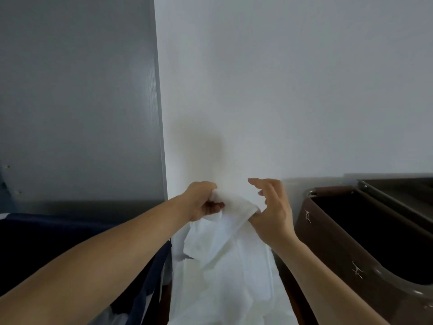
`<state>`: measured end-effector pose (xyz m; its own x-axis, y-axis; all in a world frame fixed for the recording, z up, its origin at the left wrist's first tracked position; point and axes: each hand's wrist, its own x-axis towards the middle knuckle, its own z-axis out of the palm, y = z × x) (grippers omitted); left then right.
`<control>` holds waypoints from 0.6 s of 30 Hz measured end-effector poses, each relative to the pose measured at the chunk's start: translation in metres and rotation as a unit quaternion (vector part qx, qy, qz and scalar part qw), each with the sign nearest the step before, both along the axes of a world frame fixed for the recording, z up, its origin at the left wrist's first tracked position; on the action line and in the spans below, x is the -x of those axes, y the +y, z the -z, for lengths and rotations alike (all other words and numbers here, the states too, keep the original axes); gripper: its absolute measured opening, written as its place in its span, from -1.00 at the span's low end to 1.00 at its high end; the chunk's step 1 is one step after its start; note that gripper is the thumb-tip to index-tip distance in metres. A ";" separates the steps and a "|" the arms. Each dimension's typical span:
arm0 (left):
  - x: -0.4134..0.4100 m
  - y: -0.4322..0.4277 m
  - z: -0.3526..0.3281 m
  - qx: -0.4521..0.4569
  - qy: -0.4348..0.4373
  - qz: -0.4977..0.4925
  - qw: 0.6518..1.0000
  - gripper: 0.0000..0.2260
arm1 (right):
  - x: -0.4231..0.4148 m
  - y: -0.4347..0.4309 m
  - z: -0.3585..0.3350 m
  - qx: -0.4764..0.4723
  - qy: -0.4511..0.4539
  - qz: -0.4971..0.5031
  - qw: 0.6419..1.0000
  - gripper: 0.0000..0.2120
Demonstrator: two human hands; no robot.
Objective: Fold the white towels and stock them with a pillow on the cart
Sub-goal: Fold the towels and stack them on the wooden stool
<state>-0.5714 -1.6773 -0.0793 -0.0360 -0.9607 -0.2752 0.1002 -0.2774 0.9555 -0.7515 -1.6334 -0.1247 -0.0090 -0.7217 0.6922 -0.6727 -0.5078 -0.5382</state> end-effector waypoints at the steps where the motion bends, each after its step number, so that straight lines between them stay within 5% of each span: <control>1: 0.002 -0.001 -0.006 0.004 0.014 -0.004 1.000 -0.82 | 0.000 0.001 -0.002 0.055 0.028 0.007 0.998 -0.58; 3: 0.004 -0.006 -0.019 0.011 0.056 -0.018 0.998 -0.85 | 0.001 0.003 -0.009 0.113 0.042 0.000 0.993 -0.77; 10: 0.026 -0.010 -0.045 0.024 0.153 -0.047 0.987 -0.81 | -0.006 0.022 -0.031 -0.001 -0.043 -0.059 0.997 -0.64; 16: 0.041 -0.008 -0.038 0.022 0.135 -0.050 0.989 -0.82 | -0.015 0.020 -0.037 -0.098 -0.056 0.050 0.992 -0.77; 18: 0.043 0.004 -0.037 0.054 0.088 -0.015 0.995 -0.81 | -0.012 0.019 -0.042 -0.108 -0.079 0.026 0.991 -0.63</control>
<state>-0.6147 -1.6737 -0.0422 -0.0455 -0.9856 -0.1628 0.2761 -0.1691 0.9461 -0.7395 -1.6146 -0.0823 -0.1447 -0.8486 0.5088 -0.5939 -0.3368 -0.7306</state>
